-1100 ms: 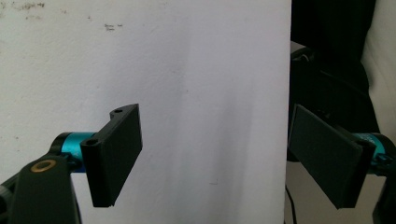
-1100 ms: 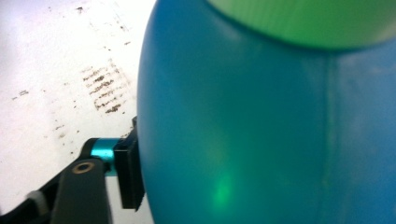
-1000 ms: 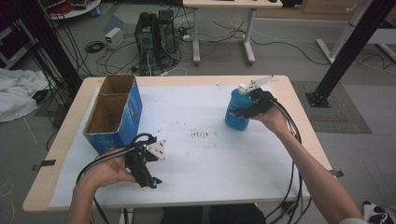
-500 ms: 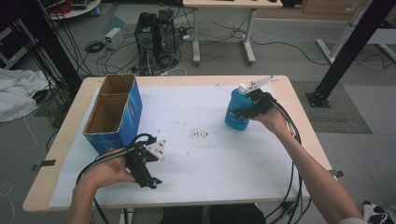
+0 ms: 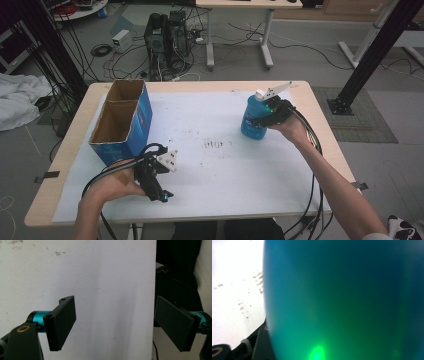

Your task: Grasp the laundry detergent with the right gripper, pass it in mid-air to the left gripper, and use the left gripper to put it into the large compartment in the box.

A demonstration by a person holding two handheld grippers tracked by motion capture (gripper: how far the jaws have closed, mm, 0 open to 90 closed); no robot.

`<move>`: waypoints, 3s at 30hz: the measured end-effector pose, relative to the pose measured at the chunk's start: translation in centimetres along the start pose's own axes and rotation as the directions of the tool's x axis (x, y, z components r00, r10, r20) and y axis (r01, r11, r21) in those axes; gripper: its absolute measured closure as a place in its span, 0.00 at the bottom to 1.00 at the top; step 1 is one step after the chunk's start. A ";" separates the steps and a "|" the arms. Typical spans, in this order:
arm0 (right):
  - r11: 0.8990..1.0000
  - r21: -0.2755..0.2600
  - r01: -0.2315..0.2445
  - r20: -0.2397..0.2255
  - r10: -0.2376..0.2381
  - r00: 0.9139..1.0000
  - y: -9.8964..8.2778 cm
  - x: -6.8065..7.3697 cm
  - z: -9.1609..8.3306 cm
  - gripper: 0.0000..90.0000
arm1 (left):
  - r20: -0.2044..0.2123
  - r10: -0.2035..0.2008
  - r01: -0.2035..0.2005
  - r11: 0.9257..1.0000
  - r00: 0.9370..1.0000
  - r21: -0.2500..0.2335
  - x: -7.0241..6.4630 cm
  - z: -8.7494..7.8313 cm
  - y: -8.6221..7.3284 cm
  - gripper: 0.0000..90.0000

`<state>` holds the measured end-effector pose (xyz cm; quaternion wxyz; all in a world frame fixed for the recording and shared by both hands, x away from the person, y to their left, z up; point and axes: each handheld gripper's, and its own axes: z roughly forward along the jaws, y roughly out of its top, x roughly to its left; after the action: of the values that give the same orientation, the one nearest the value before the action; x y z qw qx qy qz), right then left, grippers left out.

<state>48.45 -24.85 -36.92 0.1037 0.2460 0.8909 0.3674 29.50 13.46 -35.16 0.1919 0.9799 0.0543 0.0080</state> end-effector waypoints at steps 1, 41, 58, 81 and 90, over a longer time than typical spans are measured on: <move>1.000 -0.012 -0.001 -0.006 0.001 1.000 0.0 -0.2 0.0 0.46 | -0.002 -0.001 0.001 1.000 1.000 0.003 0.0 0.0 0.0 0.20; 0.997 -0.028 0.074 -0.054 -0.075 0.996 0.8 1.6 -0.8 0.50 | -0.012 -0.022 0.022 1.000 1.000 -0.022 1.8 -2.4 1.7 0.20; 0.975 -0.027 0.221 -0.175 -0.222 0.959 2.6 6.5 -2.8 0.50 | -0.002 0.005 -0.005 0.995 1.000 -0.099 6.5 -7.3 6.5 0.20; 0.951 -0.055 0.305 -0.294 -0.307 0.905 3.3 10.7 -1.0 0.50 | 0.053 0.082 -0.078 0.995 0.995 -0.070 9.5 -6.2 13.9 0.20; 0.939 -0.062 0.337 -0.320 -0.339 0.885 3.3 11.3 -0.7 0.50 | 0.065 0.100 -0.097 0.994 0.993 -0.057 9.7 -4.9 16.1 0.20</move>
<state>39.69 -17.40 -34.13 0.0178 0.0227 0.9240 0.3813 40.59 1.49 -24.60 0.2192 0.9756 -0.0009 -0.0141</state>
